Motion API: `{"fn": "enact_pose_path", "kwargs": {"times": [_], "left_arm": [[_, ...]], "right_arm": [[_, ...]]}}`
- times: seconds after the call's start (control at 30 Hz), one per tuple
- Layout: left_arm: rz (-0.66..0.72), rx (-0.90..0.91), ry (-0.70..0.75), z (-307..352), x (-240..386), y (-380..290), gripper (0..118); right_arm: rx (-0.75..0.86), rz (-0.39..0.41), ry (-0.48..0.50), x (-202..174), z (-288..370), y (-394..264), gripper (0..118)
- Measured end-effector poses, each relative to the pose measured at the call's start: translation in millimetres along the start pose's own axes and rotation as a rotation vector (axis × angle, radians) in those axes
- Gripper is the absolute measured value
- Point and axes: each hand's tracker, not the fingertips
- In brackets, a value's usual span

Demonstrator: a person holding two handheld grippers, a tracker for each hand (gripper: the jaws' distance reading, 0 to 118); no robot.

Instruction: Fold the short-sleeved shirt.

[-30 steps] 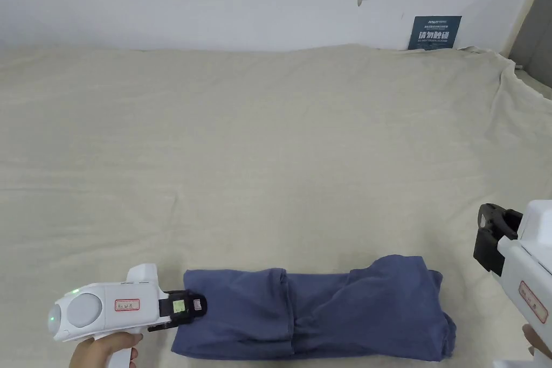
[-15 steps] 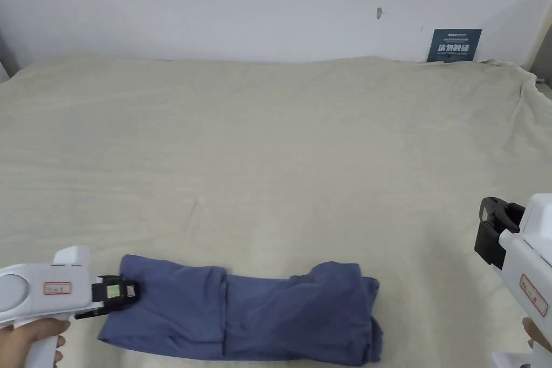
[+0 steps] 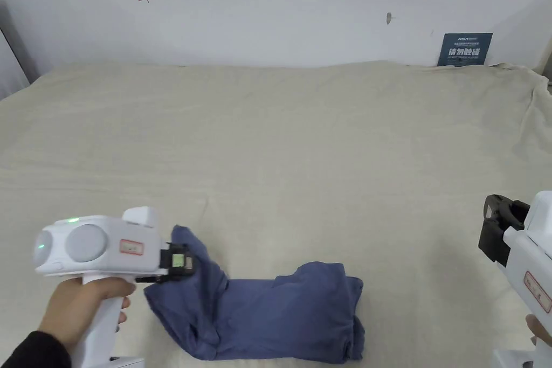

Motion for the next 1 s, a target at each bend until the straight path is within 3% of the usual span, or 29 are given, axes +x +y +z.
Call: {"fn": "enact_pose_path", "kwargs": {"times": [0.2, 0.37, 0.67, 0.77, 0.87, 1.0], "left_arm": [[-0.135, -0.079, -0.044, -56, 69, 8, 8], [-0.146, -0.124, -0.072, -111, 117, -7, 8], [-0.311, -0.175, 0.157, -196, 172, -70, 11], [-0.345, -0.166, 0.176, -196, 181, -76, 20], [-0.319, -0.163, 0.140, -190, 180, -70, 40], [-0.277, -0.136, 0.045, -165, 179, -61, 80]], "right_arm": [[0.002, -0.005, -0.011, 5, 6, -2, 0], [-0.011, -0.008, -0.023, 11, 6, -6, 0], [-0.024, -0.005, -0.039, 17, 8, -11, 0], [-0.027, -0.008, -0.046, 26, 5, -15, 0], [-0.027, -0.010, -0.050, 29, 4, -16, 0], [-0.024, -0.009, -0.048, 26, 5, -13, 0]]}}
